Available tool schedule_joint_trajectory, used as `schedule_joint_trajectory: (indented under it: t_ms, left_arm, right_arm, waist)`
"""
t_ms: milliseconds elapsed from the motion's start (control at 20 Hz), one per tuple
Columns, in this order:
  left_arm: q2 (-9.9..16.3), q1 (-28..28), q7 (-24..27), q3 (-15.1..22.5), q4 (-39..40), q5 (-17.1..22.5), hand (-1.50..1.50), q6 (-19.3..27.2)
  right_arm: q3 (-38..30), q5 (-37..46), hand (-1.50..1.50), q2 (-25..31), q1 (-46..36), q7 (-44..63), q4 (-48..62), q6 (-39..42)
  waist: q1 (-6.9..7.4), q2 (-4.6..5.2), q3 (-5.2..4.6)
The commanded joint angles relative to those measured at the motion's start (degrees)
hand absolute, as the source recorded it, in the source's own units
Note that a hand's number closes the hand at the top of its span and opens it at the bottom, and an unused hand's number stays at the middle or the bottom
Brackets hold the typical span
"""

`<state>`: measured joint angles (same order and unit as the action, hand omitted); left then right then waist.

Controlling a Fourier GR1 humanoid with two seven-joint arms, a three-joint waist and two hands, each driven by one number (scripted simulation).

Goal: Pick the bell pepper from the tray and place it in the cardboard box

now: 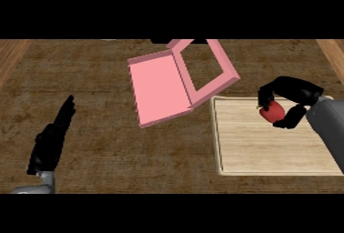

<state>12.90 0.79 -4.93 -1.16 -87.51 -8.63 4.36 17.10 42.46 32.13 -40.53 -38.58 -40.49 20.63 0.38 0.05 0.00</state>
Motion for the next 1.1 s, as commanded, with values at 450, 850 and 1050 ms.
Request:
schedule_joint_trajectory:
  t_ms: [450, 850, 1050]
  left_arm:
    - [0.05, -4.34, -0.71, -1.43, -1.38, -0.94, 0.00, 1.72]
    - [0.98, -4.70, -0.36, -2.82, -0.97, -0.05, 0.00, 1.00]
    - [0.96, -5.77, 0.14, -2.79, -2.03, -0.09, 0.00, 0.99]
  right_arm:
    - [-9.82, 3.93, 1.50, -6.29, 6.54, 43.86, 0.45, -21.00]
    - [-4.76, 11.06, 1.50, -17.14, 9.09, 69.81, -19.35, -26.98]
    - [-3.04, 10.71, 1.50, -22.46, 9.69, 72.50, -34.78, -30.37]
  waist:
    - [-4.84, -2.58, -0.47]
    - [-5.18, -2.45, -0.37]
    - [-4.47, -2.28, -0.17]
